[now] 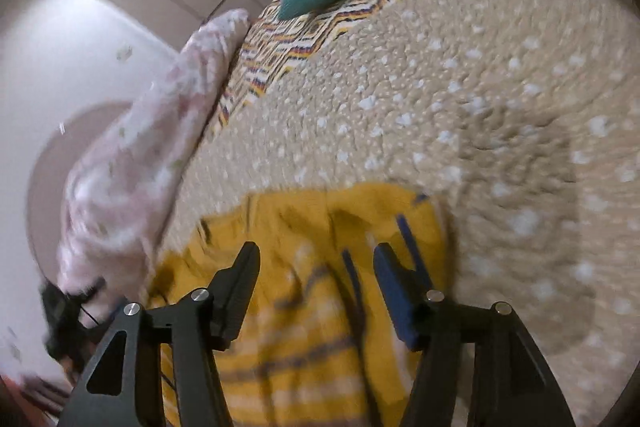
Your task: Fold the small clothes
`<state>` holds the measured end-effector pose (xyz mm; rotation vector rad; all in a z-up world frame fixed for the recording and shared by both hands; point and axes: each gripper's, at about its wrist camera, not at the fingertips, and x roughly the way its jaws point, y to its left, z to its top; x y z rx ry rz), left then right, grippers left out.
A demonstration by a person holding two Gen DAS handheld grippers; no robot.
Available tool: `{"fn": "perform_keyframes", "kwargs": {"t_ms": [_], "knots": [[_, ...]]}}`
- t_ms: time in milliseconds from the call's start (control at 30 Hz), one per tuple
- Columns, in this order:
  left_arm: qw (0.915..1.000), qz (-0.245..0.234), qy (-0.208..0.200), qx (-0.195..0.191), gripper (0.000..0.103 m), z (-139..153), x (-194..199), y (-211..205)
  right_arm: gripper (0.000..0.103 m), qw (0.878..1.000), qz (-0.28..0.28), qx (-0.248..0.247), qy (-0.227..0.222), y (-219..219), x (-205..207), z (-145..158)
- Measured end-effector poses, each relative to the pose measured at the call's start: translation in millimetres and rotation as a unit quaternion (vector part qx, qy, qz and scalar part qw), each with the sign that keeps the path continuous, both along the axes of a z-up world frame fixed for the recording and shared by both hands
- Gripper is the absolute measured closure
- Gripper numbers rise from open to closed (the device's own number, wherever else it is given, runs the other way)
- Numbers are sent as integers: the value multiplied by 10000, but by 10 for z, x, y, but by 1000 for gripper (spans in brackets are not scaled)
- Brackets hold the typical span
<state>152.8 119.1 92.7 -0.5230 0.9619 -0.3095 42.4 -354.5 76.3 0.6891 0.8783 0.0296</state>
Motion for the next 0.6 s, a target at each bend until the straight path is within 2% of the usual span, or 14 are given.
{"fn": "perform_keyframes", "kwargs": {"t_ms": [133, 233, 267, 300, 333, 367, 400, 433, 467, 500, 533, 567, 600], "knots": [[9964, -541, -43, 658, 33, -165, -374, -93, 36, 9956, 445, -813, 139, 254, -386, 71], [9894, -969, 78, 1078, 33, -406, -674, -192, 36, 9903, 691, -1181, 259, 414, -695, 5], [9872, -1080, 157, 1163, 34, -487, -724, -230, 39, 9893, 795, -1191, 295, 453, -775, -38], [9828, -1250, 302, 1325, 53, -578, -755, -288, 60, 9879, 950, -1180, 331, 496, -848, -86], [9790, -1347, 388, 1483, 63, -610, -756, -342, 68, 9862, 1020, -1254, 357, 517, -895, -117], [9750, -1375, 380, 1702, 66, -587, -761, -360, 72, 9860, 975, -1299, 371, 499, -937, -134], [9734, -1313, 299, 1855, 81, -525, -768, -347, 73, 9866, 850, -1313, 457, 443, -969, -157], [9688, -1164, 215, 2179, 89, -435, -778, -335, 73, 9865, 647, -1389, 574, 363, -996, -167], [9619, -990, 91, 2548, 94, -336, -791, -319, 73, 9844, 499, -1565, 625, 327, -1019, -151], [9552, -799, -64, 2849, 101, -245, -813, -289, 72, 9796, 360, -1853, 686, 314, -1042, -120], [9487, -609, -157, 3098, 101, -170, -835, -242, 70, 9750, 274, -2080, 737, 322, -1067, -80], [9495, -478, -204, 3095, 100, -104, -866, -163, 67, 9742, 254, -2120, 734, 336, -1087, -45], [9554, -408, -208, 2919, 100, -59, -902, -86, 66, 9756, 232, -2085, 648, 357, -1148, 27]]}}
